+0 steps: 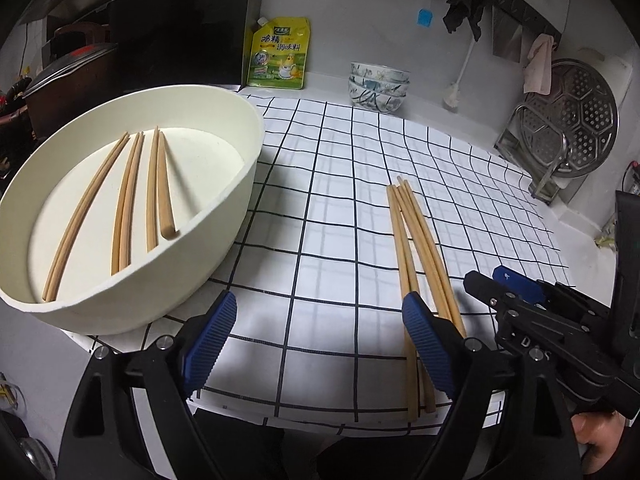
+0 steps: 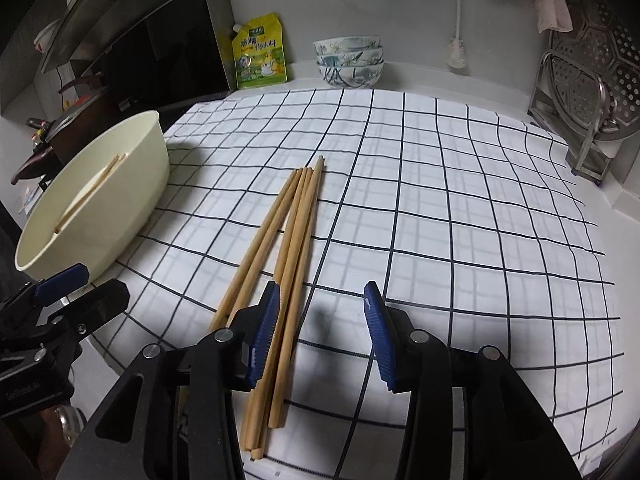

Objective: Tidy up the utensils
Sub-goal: 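Move both tools back from the basin to the chopstick pile, then lower the left tool onto a chopstick and grasp it while the right tool grasps another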

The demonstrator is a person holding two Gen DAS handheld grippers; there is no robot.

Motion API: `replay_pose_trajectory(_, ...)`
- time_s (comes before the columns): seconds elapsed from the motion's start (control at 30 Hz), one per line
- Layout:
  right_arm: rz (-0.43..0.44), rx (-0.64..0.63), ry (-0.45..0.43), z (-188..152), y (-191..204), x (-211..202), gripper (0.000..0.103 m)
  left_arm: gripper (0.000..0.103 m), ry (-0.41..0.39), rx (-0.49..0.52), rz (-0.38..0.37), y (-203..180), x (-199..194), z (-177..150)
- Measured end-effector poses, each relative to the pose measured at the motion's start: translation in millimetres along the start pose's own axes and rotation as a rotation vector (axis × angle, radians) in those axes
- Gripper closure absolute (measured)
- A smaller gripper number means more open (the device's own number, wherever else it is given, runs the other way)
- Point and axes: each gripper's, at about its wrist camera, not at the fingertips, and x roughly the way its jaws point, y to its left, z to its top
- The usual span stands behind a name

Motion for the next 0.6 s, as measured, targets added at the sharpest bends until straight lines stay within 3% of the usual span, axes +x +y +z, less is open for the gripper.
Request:
replay_pose_trajectory(0.43, -0.017, -0.045, 0.041, 5.9, 6.8, 27.1, 0.061, 0.019, 0.021, -0.012, 0.015, 1.1, 13.2, -2.2)
replay_pose_trajectory(0.6, -0.009, 0.007, 0.038, 0.2, -8.1, 24.3, 0.061, 0.018, 0.030, -0.017, 0.009, -5.0, 21.8, -3.4)
